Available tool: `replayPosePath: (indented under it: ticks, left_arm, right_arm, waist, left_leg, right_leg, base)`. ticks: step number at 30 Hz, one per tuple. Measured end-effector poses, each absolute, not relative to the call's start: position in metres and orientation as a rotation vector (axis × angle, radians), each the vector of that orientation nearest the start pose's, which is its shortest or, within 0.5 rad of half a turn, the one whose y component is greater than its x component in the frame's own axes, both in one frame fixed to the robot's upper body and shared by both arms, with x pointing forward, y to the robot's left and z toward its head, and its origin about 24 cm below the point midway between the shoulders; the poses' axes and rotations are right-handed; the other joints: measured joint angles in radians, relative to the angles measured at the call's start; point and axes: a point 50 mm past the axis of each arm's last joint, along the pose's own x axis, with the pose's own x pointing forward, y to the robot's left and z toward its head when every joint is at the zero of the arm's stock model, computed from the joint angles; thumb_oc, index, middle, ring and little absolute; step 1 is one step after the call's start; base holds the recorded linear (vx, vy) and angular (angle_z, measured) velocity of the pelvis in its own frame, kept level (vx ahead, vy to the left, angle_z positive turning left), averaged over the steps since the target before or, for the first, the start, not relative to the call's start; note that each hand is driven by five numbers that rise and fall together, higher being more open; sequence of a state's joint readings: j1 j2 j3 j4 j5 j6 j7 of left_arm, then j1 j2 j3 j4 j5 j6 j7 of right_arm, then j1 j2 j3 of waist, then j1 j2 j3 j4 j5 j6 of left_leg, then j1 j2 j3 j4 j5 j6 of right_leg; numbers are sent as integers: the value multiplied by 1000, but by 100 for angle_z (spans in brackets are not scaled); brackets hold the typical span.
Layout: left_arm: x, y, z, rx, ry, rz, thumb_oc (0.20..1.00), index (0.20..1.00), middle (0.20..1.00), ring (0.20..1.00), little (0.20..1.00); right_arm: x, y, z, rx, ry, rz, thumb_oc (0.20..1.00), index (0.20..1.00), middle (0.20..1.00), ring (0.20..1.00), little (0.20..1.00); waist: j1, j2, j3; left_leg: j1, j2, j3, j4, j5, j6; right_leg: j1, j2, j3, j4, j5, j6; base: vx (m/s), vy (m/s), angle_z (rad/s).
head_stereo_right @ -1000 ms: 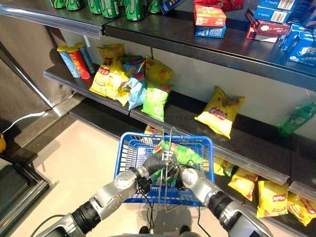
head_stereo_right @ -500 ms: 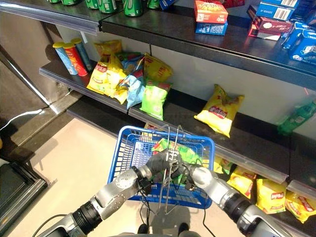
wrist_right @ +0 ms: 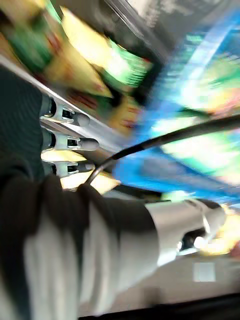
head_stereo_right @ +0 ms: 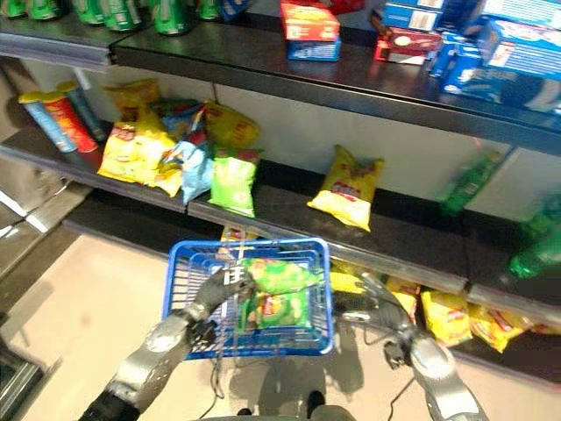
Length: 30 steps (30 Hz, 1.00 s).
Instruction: Pick up the snacks into the basket
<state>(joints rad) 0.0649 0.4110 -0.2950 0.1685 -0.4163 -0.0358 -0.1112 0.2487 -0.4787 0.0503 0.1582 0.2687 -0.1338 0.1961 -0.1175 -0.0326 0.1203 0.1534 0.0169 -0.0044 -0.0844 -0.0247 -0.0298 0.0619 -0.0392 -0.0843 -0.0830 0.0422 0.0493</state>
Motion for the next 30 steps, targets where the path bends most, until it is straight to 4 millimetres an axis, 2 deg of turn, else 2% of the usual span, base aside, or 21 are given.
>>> replayPosePath:
  ticks: [2,6,8,9,10,12,13,16,17,18,19,20,21,22,23,24,25,26,27,28,30]
  left_arm:
    - [212,191,-26,-25,333,-189,200,200,200,200,200]
    - [200,207,-40,8,394,-107,200,200,200,200,200]
    - [193,217,-44,30,407,-61,200,200,200,200,200]
    - [188,222,-47,30,421,-31,200,200,200,200,200]
    - [183,223,-50,19,430,-9,200,200,200,200,200]
    - [177,224,-52,8,436,16,200,200,200,200,200]
    - [176,223,-53,-13,428,42,200,200,200,200,200]
    - [172,234,-52,11,428,87,200,200,200,200,200]
    - [168,239,-53,12,425,117,200,200,200,200,200]
    - [167,241,-52,12,424,129,200,200,200,200,200]
    - [164,245,-53,26,428,146,200,200,200,200,200]
    - [163,246,-53,28,431,155,200,200,200,200,200]
    - [164,247,-52,41,426,155,200,200,200,200,200]
    - [163,247,-53,44,427,156,200,200,200,200,200]
    - [164,247,-52,45,426,158,200,200,200,200,200]
    - [164,249,-51,47,418,173,200,200,200,200,200]
    - [164,252,-50,48,410,187,200,200,200,200,200]
    - [167,256,-47,51,389,211,200,200,200,200,200]
    - [169,256,-46,48,382,224,200,200,200,200,200]
    - [172,253,-46,45,372,233,200,200,200,200,200]
    - [173,252,-45,58,361,227,200,200,200,200,200]
  right_arm:
    - [183,-253,-9,-143,277,104,1000,1000,1000,1000,1000]
    - [179,-267,0,-104,225,23,1000,1000,1000,1000,1000]
    - [181,-272,5,-92,200,-5,1000,1000,1000,1000,1000]
    - [183,-273,7,-90,179,-15,1000,1000,1000,1000,1000]
    - [185,-275,11,-89,156,-31,1000,1000,1000,1000,1000]
    - [190,-279,16,-86,128,-60,1000,1000,1000,1000,1000]
    - [190,-286,19,-84,111,-98,1000,1000,1000,1000,1000]
    - [180,-279,2,-13,152,-147,1000,1000,1000,1000,1000]
    - [176,-279,-6,30,165,-205,1000,1000,1000,1000,1000]
    - [175,-280,-9,43,175,-222,1000,1000,1000,1000,1000]
    - [173,-282,-14,46,196,-246,1000,1000,1000,1000,1000]
    - [172,-283,-17,47,209,-258,1000,1000,1000,1000,1000]
    - [170,-285,-18,45,218,-280,1000,1000,1000,1000,1000]
    - [171,-285,-18,44,215,-281,1000,1000,1000,1000,1000]
    - [170,-285,-18,45,217,-287,1000,1000,1000,1000,1000]
    - [176,-283,-18,49,214,-283,1000,1000,1000,1000,1000]
    - [183,-280,-15,52,194,-272,1000,1000,1000,1000,1000]
    - [190,-278,-12,48,176,-269,1000,1000,1000,1000,1000]
    - [191,-279,-12,38,181,-274,1000,1000,1000,1000,1000]
    - [191,-281,-12,21,186,-284,1000,1000,1000,1000,1000]
    - [190,-283,-12,8,187,-294,1000,1000,1000,1000,1000]
  waist:
    - [-8,-1,0]
    - [-10,-1,0]
    - [9,-26,14]
    - [20,-43,18]
    - [27,-46,18]
    - [44,-23,11]
    - [21,24,1]
    - [-3,-15,-17]
    - [-11,-31,-31]
    - [-3,-29,-29]
    - [-4,-36,-33]
    - [-6,-41,-36]
    - [-17,-52,-36]
    - [-15,-45,-32]
    - [-20,-44,-31]
    - [-22,-41,-25]
    - [-5,-34,-19]
    - [-3,-31,-8]
    - [-2,-24,-4]
    - [-7,-7,5]
    - [-3,-1,4]
  left_leg:
    - [13,10,31,6,-9,-5]
    - [9,19,32,62,-35,-22]
    - [-6,2,17,166,-46,-30]
    - [-42,-19,-18,260,-51,-30]
    - [-64,-59,-123,305,-82,-13]
    - [-67,-130,-256,280,-101,20]
    - [-93,-127,-231,224,-105,75]
    - [-86,-129,-150,183,-81,87]
    - [-91,-113,-86,159,-62,82]
    - [-96,-105,-53,146,-57,85]
    - [-94,-96,-4,134,-58,83]
    - [-90,-96,8,127,-58,82]
    - [-82,-110,16,133,-55,78]
    - [-83,-99,14,132,-53,78]
    - [-83,-111,7,138,-59,77]
    - [-87,-107,42,145,-60,79]
    - [-100,-89,51,145,-62,83]
    - [-98,-82,103,148,-64,89]
    - [-96,-74,119,146,-65,90]
    - [-95,-56,120,136,-75,94]
    - [-86,-45,128,129,-67,83]
  right_leg:
    - [-8,11,32,13,1,-4]
    - [-31,30,82,57,-6,-17]
    - [-47,27,162,98,-21,-37]
    - [-45,13,194,106,-20,-39]
    - [-57,11,257,113,-10,-40]
    - [-91,32,328,146,-9,-37]
    - [-124,71,324,164,-1,-24]
    - [-185,71,335,212,-8,-15]
    - [-215,72,352,212,3,-6]
    - [-226,74,352,232,-1,9]
    - [-251,84,353,309,-28,27]
    - [-248,85,357,318,-59,25]
    - [-243,92,378,287,-23,-19]
    - [-241,92,381,269,-9,-11]
    - [-238,94,382,249,12,-17]
    - [-246,112,375,212,84,4]
    - [-247,106,373,184,109,30]
    - [-246,65,245,139,86,41]
    - [-257,50,178,172,63,40]
    - [-257,29,135,233,35,40]
    - [-242,-12,130,283,9,56]
  base:
    - [-32,-74,-55]
    - [-61,-56,-53]
    - [-76,-23,-81]
    - [-38,15,-95]
    - [-26,49,-103]
    - [-5,108,-99]
    - [6,95,-80]
    - [-36,156,-70]
    - [-65,164,-86]
    - [-79,144,-128]
    - [-98,132,-95]
    - [-93,114,-98]
    - [-100,111,-70]
    - [-129,90,-74]
    - [-148,58,-106]
    - [-146,34,-125]
    - [-92,11,-154]
    - [-49,-7,-112]
    - [-21,-32,-85]
    - [-18,-56,-49]
    - [-19,-78,-30]
